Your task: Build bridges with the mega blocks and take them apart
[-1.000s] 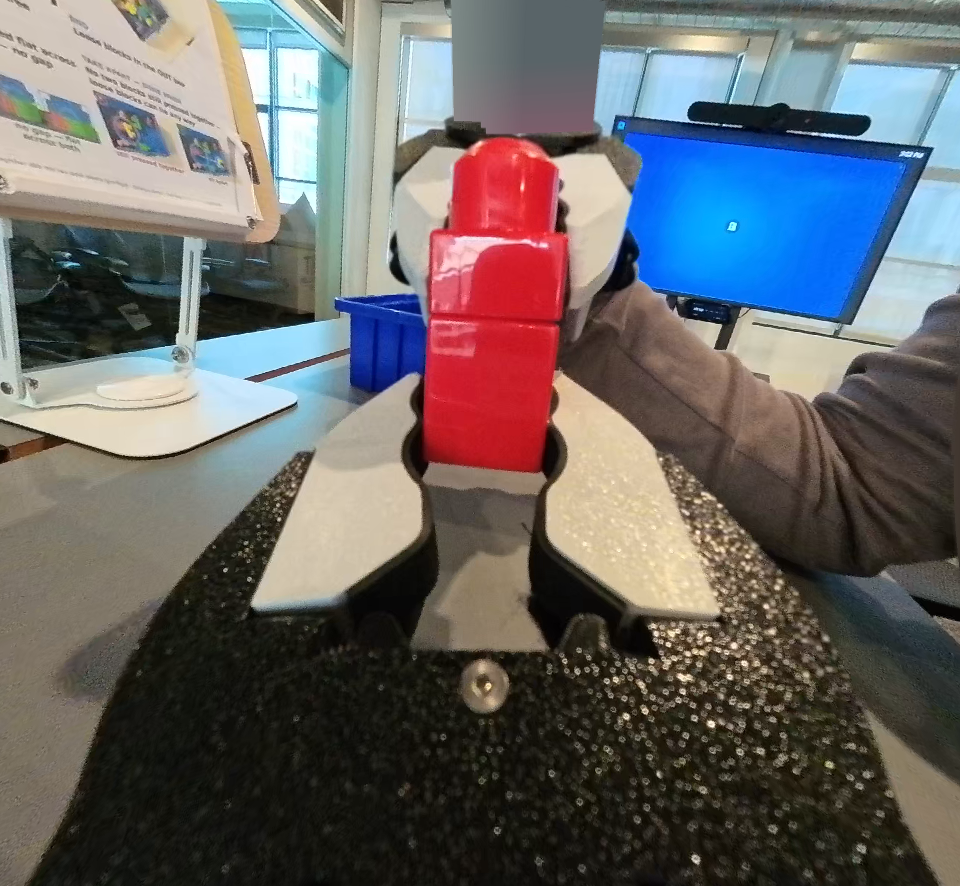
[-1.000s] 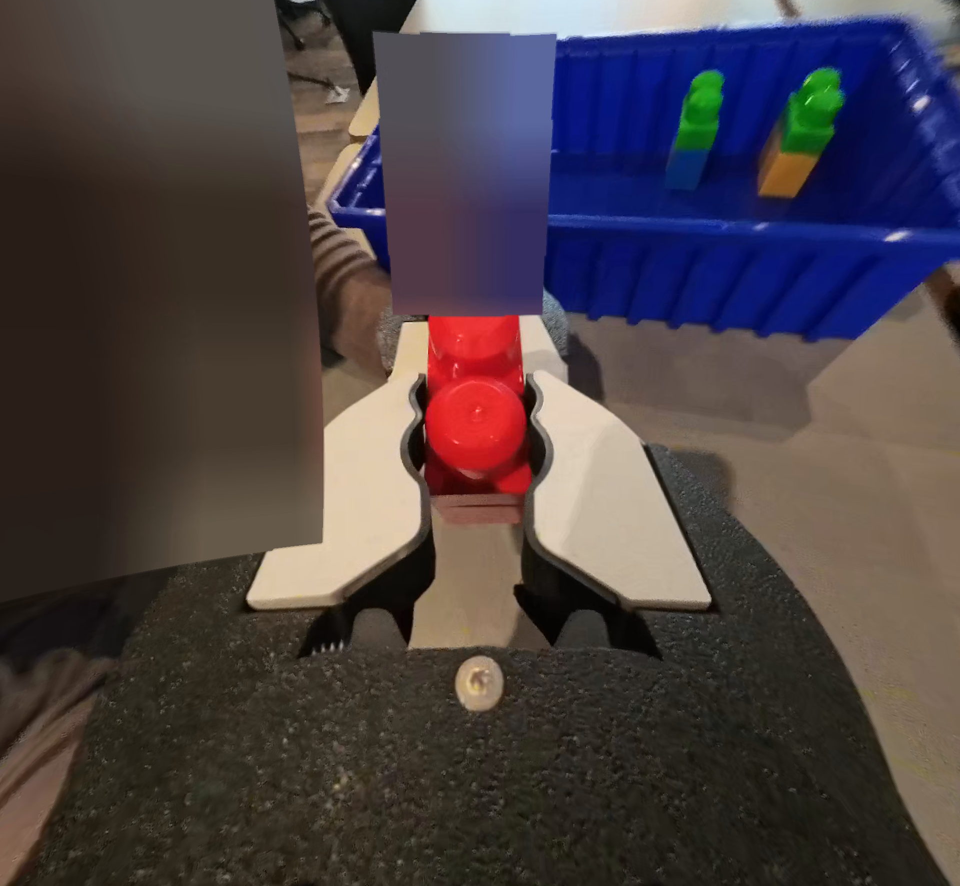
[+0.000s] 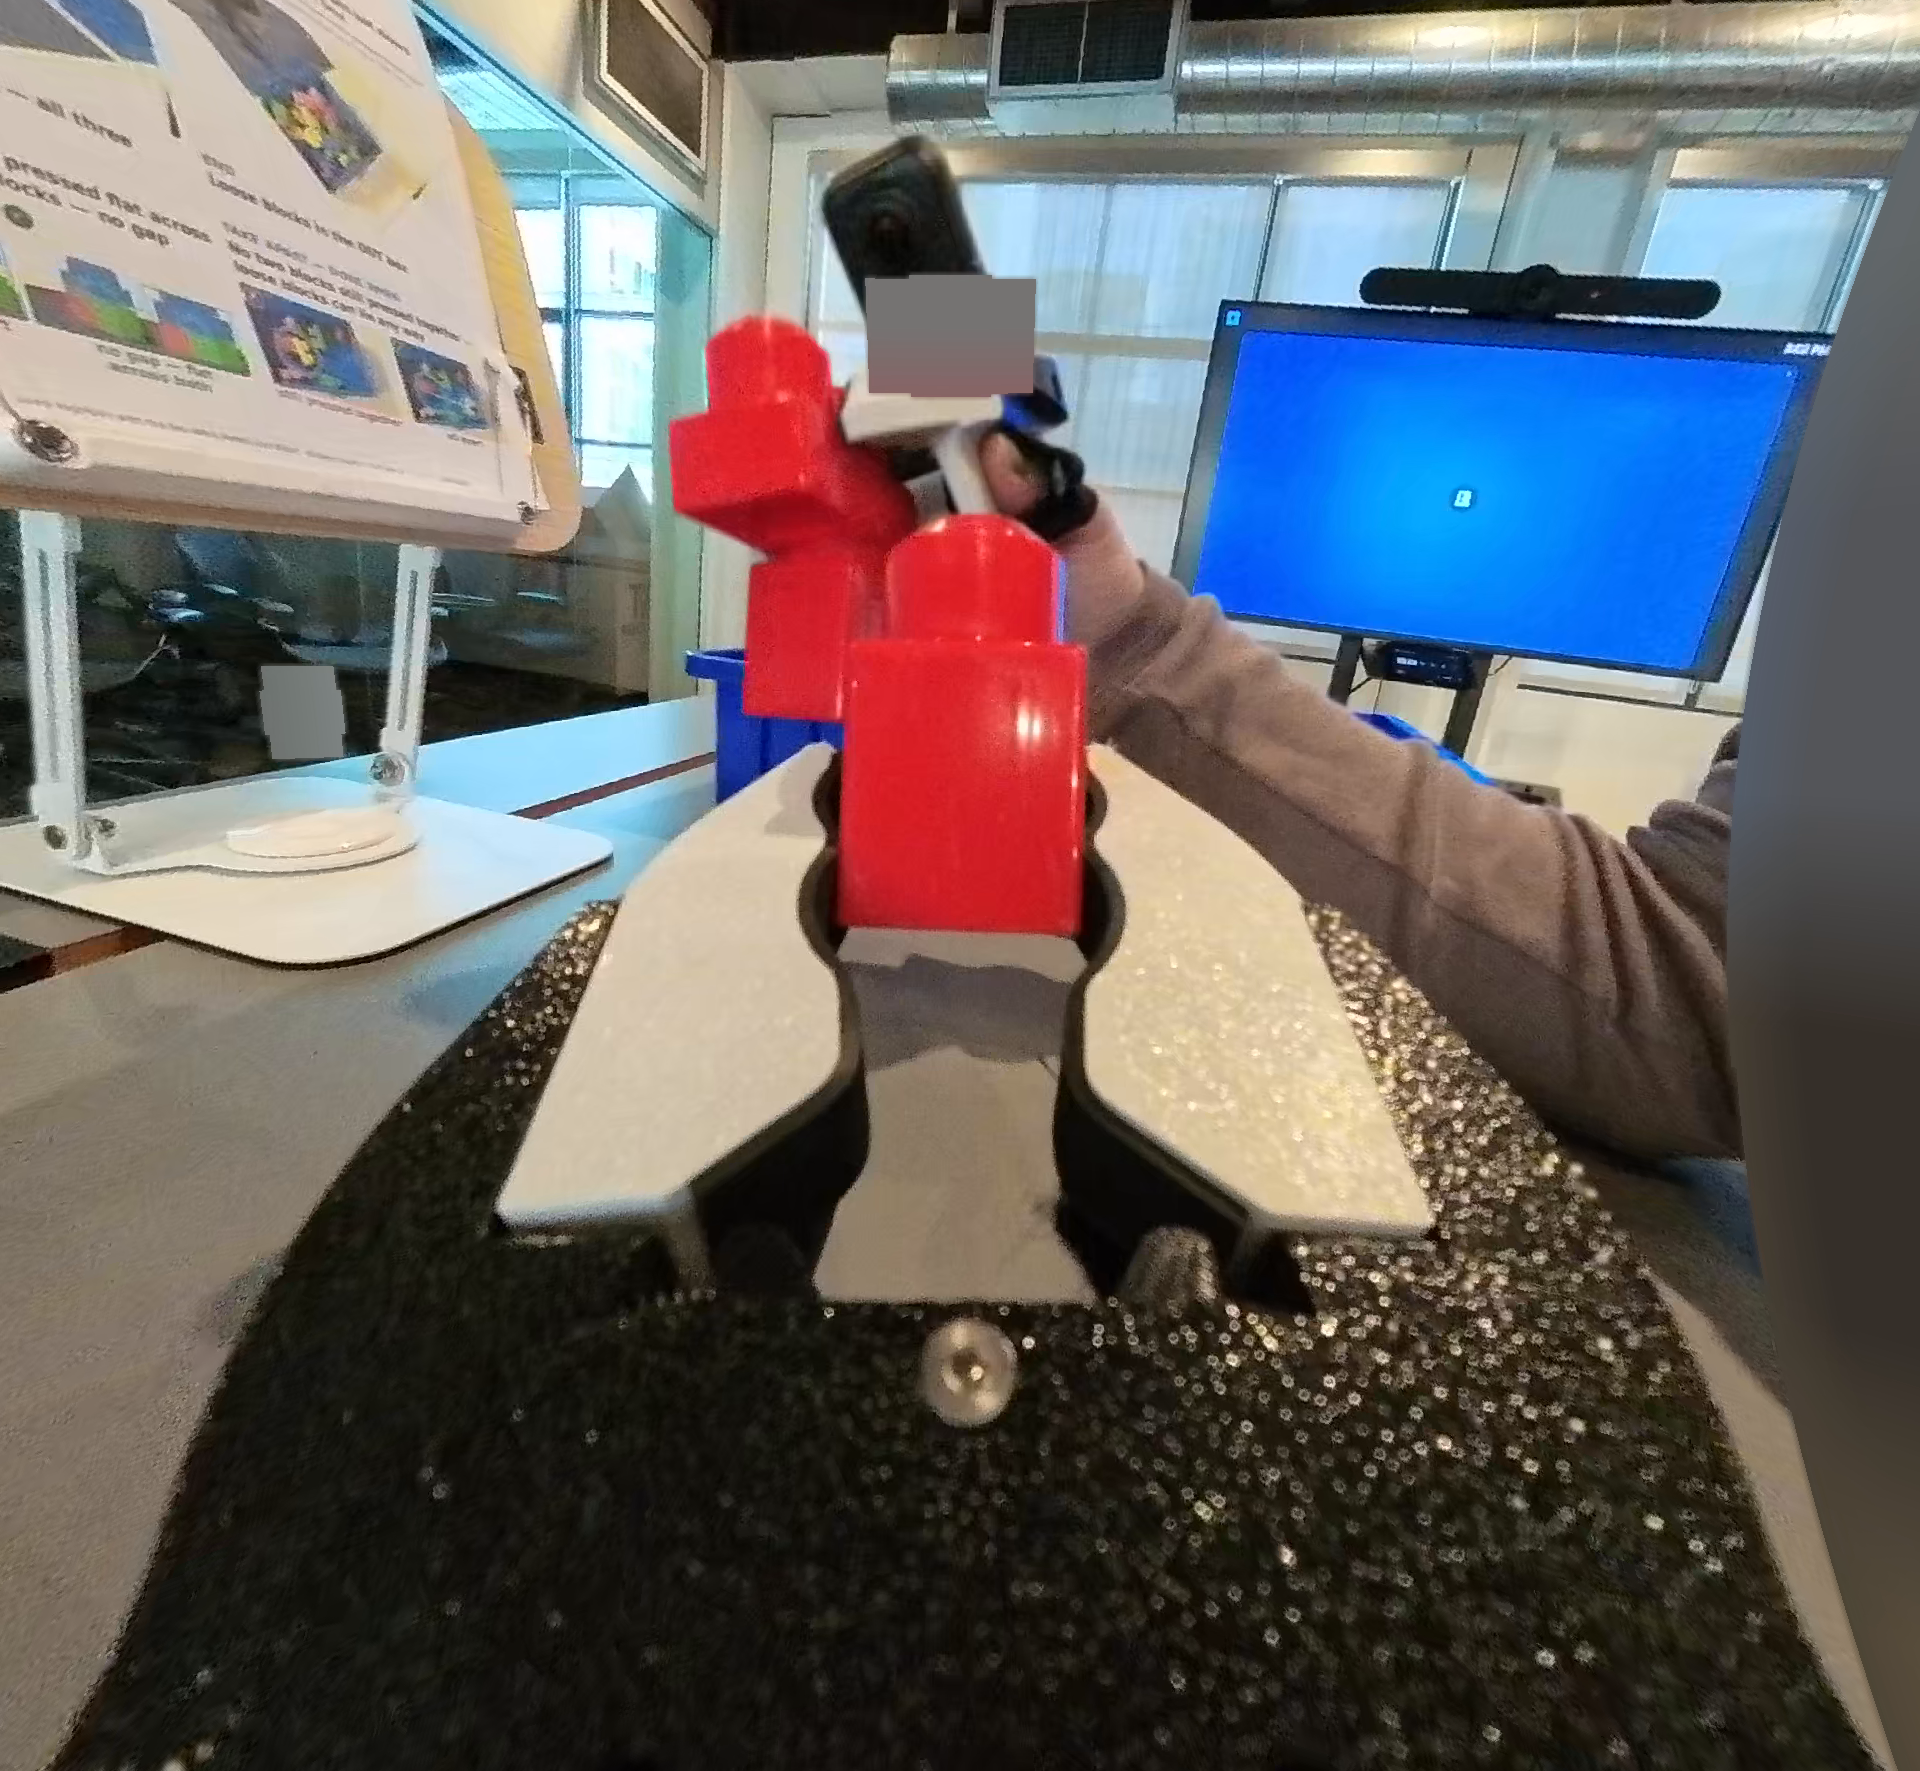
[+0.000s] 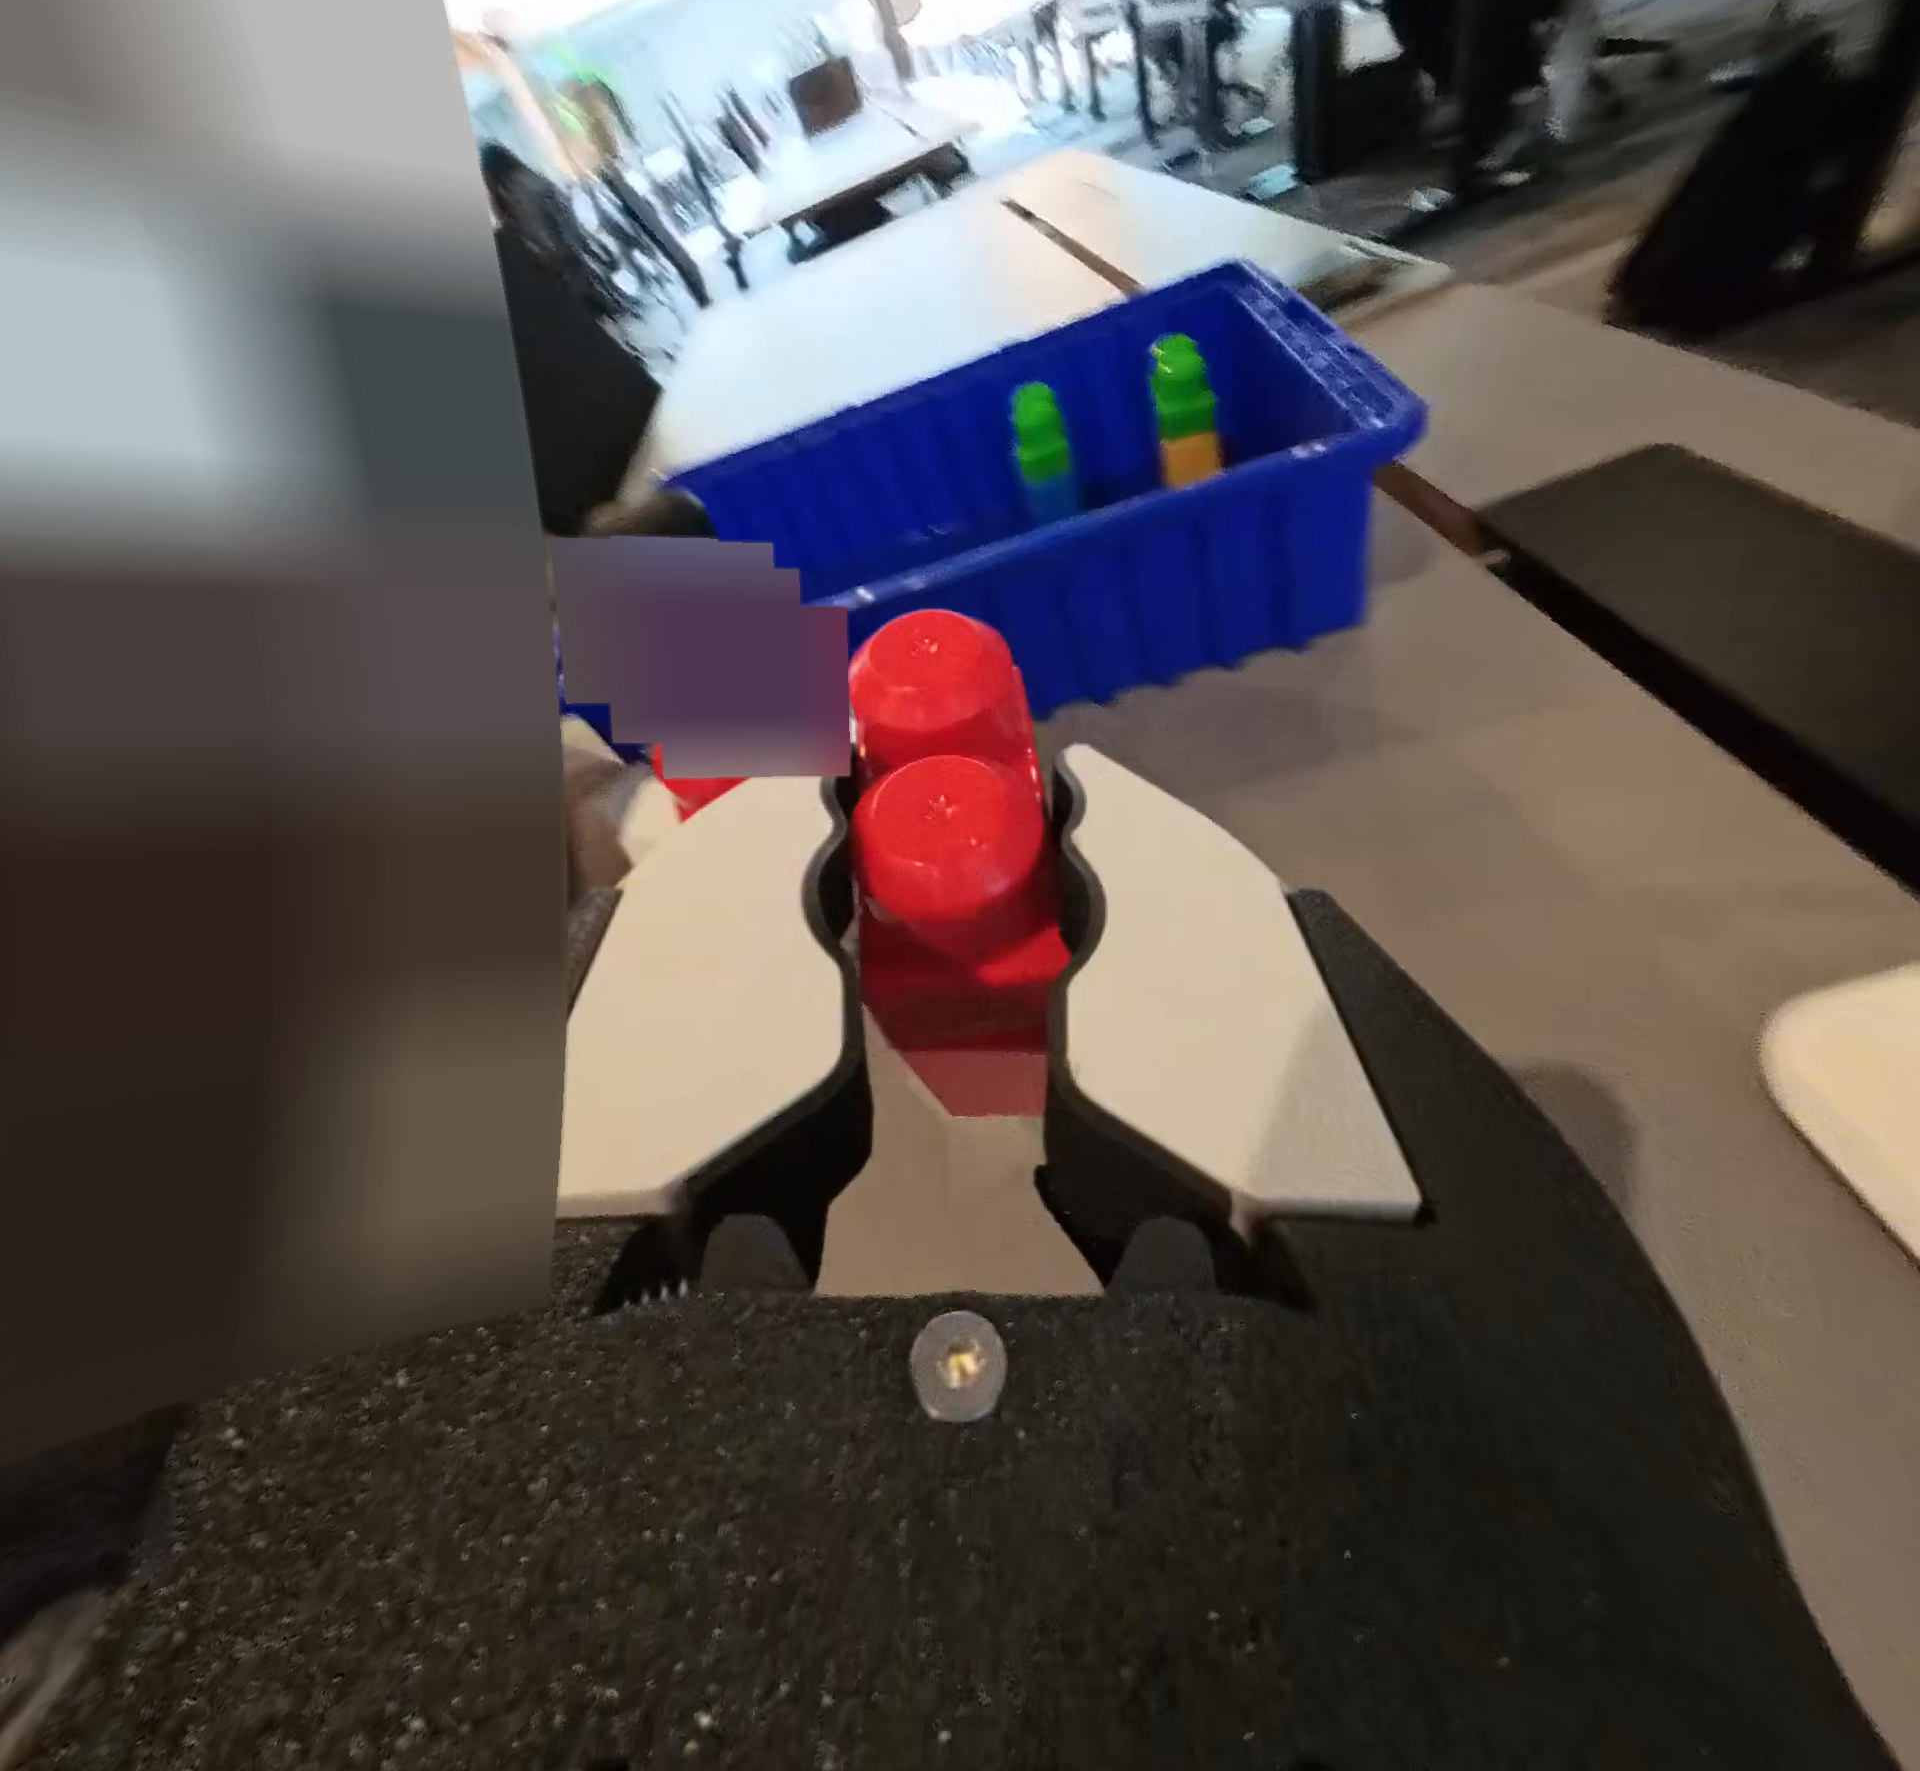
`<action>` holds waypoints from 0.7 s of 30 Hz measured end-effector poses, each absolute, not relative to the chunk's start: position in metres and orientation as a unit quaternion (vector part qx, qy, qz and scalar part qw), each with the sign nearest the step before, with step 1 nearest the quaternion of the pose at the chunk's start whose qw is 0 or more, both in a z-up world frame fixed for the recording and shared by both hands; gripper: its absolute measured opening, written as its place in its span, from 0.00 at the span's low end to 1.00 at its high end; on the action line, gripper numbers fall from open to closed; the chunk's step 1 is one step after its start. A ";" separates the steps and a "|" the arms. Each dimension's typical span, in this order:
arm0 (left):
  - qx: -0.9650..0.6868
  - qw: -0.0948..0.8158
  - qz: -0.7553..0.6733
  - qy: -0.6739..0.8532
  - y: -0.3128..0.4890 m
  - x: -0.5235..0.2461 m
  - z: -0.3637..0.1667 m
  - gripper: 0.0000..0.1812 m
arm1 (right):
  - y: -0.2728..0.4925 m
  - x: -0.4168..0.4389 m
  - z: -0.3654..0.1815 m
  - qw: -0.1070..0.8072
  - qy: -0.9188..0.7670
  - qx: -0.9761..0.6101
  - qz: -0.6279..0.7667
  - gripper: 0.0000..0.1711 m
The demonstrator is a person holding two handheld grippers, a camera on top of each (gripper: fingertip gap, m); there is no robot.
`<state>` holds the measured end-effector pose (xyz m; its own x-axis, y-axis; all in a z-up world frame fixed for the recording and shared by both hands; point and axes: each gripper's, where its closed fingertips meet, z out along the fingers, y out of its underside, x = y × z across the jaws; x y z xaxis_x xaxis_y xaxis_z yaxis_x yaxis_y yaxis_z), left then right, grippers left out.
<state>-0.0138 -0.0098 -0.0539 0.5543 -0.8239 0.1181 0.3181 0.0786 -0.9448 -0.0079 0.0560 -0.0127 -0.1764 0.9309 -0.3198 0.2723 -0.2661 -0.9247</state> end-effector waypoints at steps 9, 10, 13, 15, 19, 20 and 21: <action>-0.540 0.699 -0.407 0.234 -0.010 -0.014 -0.054 0.22 | 0.060 -0.015 -0.100 0.234 -0.617 -0.595 0.460 0.20; -0.540 0.699 -0.408 0.233 -0.010 -0.014 -0.054 0.23 | 0.061 -0.016 -0.105 0.232 -0.620 -0.597 0.453 0.20; -0.540 0.698 -0.408 0.231 -0.009 -0.015 -0.054 0.22 | 0.059 -0.013 -0.123 0.210 -0.641 -0.604 0.425 0.21; -0.540 0.699 -0.408 0.229 -0.009 -0.015 -0.054 0.23 | 0.061 -0.014 -0.124 0.220 -0.640 -0.606 0.418 0.29; -0.543 0.704 -0.401 0.220 -0.006 -0.018 -0.054 0.23 | 0.044 -0.022 -0.075 0.252 -0.615 -0.563 0.491 0.47; -0.545 0.705 -0.398 0.218 -0.005 -0.019 -0.054 0.22 | 0.032 -0.022 -0.060 0.252 -0.621 -0.536 0.513 0.46; -0.547 0.705 -0.396 0.218 -0.005 -0.019 -0.055 0.22 | 0.019 -0.022 -0.047 0.251 -0.632 -0.508 0.529 0.44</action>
